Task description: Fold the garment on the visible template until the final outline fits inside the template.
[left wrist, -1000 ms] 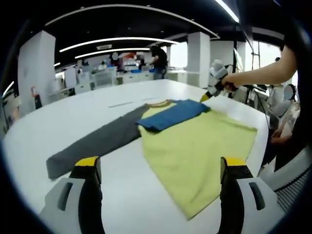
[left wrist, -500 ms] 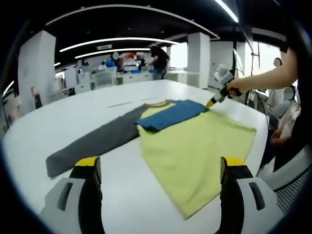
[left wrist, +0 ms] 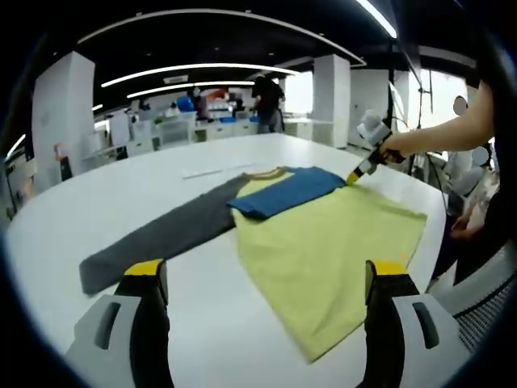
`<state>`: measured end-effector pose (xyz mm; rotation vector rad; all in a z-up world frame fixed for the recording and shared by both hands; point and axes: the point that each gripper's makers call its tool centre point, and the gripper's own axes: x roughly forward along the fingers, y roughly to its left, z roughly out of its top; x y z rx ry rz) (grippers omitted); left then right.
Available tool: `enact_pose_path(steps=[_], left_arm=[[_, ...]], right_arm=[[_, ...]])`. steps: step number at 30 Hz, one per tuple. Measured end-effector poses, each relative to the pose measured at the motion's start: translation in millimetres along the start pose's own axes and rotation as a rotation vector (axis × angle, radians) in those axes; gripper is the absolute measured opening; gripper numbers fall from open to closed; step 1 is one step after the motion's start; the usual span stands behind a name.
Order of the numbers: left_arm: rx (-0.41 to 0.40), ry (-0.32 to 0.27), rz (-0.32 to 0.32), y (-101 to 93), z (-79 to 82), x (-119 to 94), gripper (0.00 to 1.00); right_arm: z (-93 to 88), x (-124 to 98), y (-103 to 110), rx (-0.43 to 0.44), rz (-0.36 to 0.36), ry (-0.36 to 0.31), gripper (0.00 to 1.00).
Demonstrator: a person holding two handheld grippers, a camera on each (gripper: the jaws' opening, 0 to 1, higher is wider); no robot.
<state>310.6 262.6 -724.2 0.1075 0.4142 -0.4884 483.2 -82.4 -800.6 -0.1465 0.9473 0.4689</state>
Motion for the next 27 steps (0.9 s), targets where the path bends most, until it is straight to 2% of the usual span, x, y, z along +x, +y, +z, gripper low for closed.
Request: enact_pose_path(steps=[11,16,18,21,25,27], left_arm=[[0.007,0.014,0.010,4.3,-1.7,-4.3,0.99],[0.006,0.015,0.015,6.2,-1.0,-5.4,0.99],[0.005,0.015,0.015,6.6,-0.4,-5.8,0.99],[0.004,0.015,0.016,7.7,0.1,-6.0,0.99],[0.005,0.016,0.016,9.0,0.8,-5.7,0.99],[0.005,0.016,0.016,9.6,1.5,-5.8,0.99]], right_arm=[[-2.7,-1.8,-14.0,-0.020,0.006,0.009,0.02],[-4.2,-4.5,-17.7,0.002,0.015,0.004,0.03],[-0.6,-5.7,-14.8,0.025,0.035,-0.022,0.05],[7.2,-9.5,-11.6,0.047,0.054,-0.069,0.15],[13.9,-14.9,-1.0,0.020,0.083,-0.106,0.28],[16.8,-17.2,4.4,0.004,0.094,-0.124,0.37]])
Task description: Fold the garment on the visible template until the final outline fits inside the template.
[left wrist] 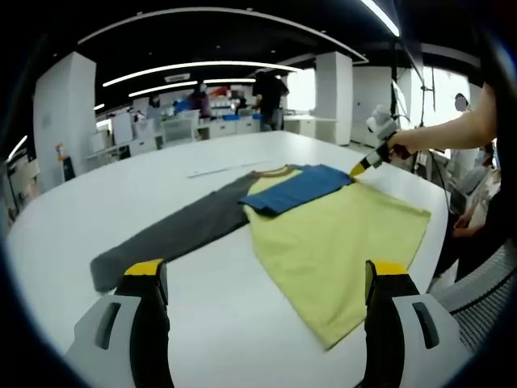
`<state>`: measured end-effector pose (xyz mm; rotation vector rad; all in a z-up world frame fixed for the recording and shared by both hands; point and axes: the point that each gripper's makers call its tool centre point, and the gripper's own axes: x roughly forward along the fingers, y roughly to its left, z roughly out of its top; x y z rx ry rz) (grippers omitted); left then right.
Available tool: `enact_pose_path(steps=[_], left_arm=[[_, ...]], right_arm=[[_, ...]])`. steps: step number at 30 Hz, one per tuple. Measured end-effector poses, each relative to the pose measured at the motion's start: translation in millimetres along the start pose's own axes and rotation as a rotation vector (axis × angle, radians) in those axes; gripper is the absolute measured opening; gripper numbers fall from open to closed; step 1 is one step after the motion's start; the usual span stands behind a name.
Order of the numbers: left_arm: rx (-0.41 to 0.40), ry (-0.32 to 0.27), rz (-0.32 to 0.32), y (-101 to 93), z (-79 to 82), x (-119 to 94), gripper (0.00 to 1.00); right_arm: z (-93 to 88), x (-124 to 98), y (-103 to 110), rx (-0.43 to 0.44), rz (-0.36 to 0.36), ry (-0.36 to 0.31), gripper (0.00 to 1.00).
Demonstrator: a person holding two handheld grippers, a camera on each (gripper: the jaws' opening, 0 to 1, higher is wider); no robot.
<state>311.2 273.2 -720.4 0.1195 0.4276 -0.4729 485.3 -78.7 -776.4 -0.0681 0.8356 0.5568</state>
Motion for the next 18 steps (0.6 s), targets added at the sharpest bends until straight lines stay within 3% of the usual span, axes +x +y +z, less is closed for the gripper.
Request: enact_pose_path(steps=[9,18], left_arm=[[-0.014,-0.007,0.019,13.9,2.9,-2.5,0.99],[-0.045,-0.025,0.077,43.0,7.1,-7.6,0.99]], right_arm=[[12.4,-12.5,36.3,-0.100,0.087,-0.077,0.73],[24.1,-35.8,78.1,-0.153,0.183,-0.162,0.98]])
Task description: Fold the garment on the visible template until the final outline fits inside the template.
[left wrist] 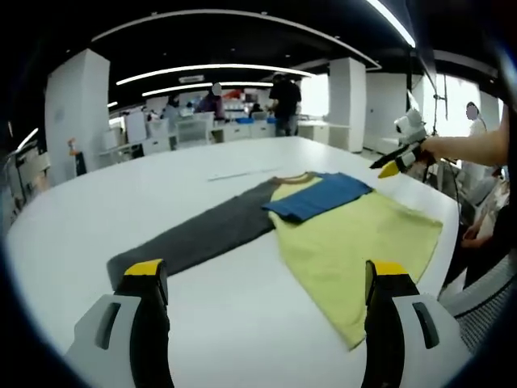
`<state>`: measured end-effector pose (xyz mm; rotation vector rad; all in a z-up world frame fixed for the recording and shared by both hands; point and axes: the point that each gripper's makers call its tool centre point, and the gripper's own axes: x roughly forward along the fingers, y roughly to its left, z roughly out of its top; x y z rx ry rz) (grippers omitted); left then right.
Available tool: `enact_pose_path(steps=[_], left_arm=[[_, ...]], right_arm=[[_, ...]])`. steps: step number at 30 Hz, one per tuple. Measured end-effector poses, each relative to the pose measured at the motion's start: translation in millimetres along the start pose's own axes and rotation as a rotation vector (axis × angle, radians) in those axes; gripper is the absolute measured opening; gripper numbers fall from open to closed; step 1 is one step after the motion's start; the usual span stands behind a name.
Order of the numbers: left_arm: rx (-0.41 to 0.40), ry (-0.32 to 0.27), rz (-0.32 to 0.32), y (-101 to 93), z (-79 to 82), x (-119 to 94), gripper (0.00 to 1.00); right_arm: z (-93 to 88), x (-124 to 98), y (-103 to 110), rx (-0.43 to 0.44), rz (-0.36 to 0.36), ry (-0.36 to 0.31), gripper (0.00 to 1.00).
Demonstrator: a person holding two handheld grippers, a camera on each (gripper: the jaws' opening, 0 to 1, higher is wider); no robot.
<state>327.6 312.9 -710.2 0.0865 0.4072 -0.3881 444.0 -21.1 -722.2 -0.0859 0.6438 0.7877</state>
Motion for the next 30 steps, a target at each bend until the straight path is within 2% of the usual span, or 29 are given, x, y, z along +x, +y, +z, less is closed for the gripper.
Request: enact_pose_path(steps=[9,12,19,23,27,30], left_arm=[[-0.036,-0.026,0.081,43.6,4.8,2.6,0.99],[-0.041,-0.026,0.110,59.5,4.6,3.4,0.99],[-0.092,-0.034,0.176,87.0,5.2,4.5,0.97],[-0.171,-0.064,0.219,102.3,5.4,5.7,0.93],[-0.199,-0.035,0.270,118.7,-3.9,6.4,0.89],[-0.271,-0.021,0.317,130.9,-13.0,5.6,0.85]], right_arm=[[9.0,-14.9,28.5,-0.055,0.049,-0.055,0.99],[10.4,-21.7,33.0,-0.087,0.043,-0.074,0.99],[6.1,-33.5,35.9,-0.070,0.019,-0.107,0.99],[-0.4,-38.4,37.1,-0.081,0.004,-0.116,0.98],[-2.4,-44.0,40.9,-0.063,0.007,-0.141,0.99],[-3.3,-48.8,43.4,-0.060,-0.001,-0.158,0.99]])
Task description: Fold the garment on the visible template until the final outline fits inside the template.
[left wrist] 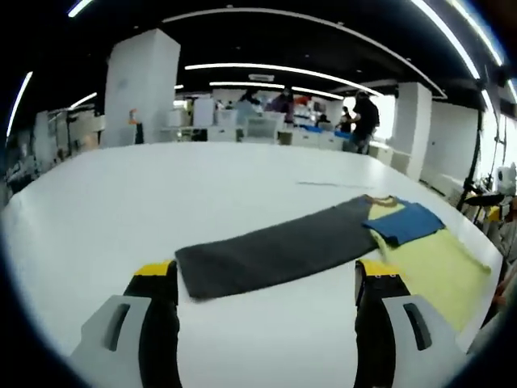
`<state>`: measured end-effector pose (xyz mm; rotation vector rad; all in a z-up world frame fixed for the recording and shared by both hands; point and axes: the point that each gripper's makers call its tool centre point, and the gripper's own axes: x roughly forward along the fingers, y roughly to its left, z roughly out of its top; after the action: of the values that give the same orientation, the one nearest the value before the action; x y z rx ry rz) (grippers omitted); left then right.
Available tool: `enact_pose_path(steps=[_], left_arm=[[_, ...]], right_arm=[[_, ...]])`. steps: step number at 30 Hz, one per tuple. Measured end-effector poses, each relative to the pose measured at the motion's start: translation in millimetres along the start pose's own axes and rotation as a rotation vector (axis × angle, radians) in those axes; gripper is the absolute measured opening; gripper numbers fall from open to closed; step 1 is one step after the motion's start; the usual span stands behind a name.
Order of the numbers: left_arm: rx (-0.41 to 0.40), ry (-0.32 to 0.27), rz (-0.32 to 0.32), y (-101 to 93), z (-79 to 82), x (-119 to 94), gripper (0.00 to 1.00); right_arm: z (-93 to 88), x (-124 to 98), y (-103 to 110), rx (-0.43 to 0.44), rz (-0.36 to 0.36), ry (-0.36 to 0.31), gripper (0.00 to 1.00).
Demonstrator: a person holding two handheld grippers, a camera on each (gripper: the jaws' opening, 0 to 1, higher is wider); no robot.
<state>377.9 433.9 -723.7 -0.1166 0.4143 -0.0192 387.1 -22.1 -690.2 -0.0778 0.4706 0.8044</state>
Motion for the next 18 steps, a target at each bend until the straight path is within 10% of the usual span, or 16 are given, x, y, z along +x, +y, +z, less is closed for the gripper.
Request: enact_pose_path(steps=[18], left_arm=[[-0.179,0.102,0.219,54.7,-38.7,21.1,0.36]], right_arm=[[1.3,-3.8,2.0,0.019,-0.021,-0.077,0.91]])
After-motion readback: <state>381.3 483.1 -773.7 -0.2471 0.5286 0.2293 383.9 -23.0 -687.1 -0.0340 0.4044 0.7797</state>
